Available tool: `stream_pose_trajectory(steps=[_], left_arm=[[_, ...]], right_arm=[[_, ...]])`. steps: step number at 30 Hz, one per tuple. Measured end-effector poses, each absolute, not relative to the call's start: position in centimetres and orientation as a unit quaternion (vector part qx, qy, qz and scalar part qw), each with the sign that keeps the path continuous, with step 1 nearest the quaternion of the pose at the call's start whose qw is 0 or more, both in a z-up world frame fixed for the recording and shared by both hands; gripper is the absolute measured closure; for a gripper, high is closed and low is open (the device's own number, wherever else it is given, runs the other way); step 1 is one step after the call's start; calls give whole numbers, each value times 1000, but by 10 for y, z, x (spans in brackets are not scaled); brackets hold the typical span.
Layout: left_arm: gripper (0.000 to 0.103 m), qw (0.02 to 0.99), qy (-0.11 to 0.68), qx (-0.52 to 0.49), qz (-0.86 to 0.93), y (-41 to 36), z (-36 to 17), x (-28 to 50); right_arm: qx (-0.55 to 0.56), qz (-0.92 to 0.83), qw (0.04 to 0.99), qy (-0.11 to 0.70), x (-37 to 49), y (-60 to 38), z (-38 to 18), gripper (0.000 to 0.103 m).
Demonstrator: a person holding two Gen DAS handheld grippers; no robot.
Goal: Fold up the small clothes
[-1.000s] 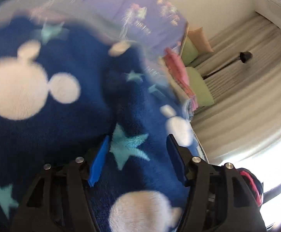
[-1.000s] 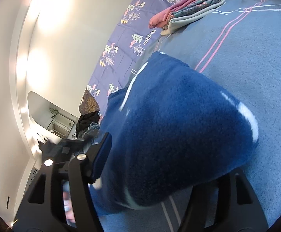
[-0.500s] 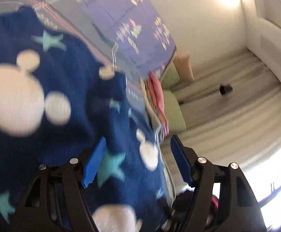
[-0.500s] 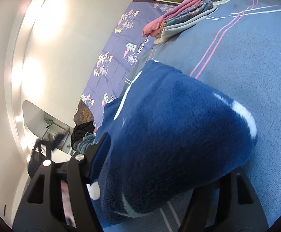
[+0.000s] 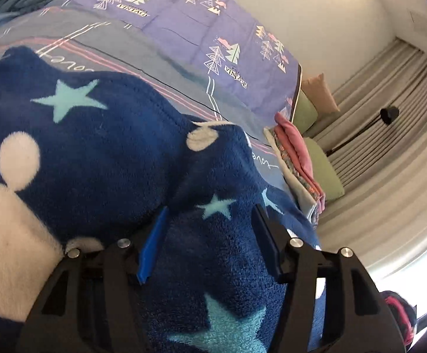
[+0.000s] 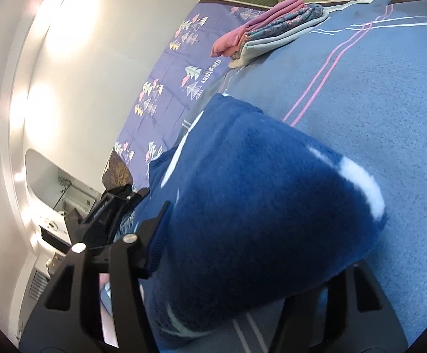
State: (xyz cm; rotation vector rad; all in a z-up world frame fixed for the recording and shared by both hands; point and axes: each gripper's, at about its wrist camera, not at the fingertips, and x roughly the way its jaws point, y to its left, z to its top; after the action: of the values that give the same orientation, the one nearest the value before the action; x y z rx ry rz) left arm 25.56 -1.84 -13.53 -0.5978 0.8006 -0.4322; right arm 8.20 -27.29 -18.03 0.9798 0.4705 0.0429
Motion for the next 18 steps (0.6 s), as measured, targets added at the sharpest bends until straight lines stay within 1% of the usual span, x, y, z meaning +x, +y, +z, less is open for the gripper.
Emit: stream_pose_trajectory(steps=[1,2,5,7,8,9,10,13,18], left_arm=[[43,855,381,-284,-208,-19,-137,256],[42,854,379,-286,-211,-17,-137,255],[39,851,370,-296,-227,-13,-134,252],[38,842,343,-340,-241,-5,-128,248],[37,836,336,-355,-250,0,-123,242],[36,832,337,-357,-258,0,-119,238],[35,829,344,-351,-265,-2,-117,235],[35,822,355,-350,-275,-7,-122,231],[34,808,339,-380,-296,-4,-119,223]], right_arm=[[473,17,853,220,84,-272,-179,36],[475,15,852,218,86,-271,-177,33],[486,1,847,216,93,-270,-176,33],[494,-8,842,216,96,-271,-176,33],[500,-9,840,212,96,-272,-176,35],[503,-9,838,210,96,-273,-176,44],[505,-11,837,212,96,-274,-177,56],[510,-8,834,211,95,-276,-175,64],[485,-21,852,196,90,-267,-162,67]])
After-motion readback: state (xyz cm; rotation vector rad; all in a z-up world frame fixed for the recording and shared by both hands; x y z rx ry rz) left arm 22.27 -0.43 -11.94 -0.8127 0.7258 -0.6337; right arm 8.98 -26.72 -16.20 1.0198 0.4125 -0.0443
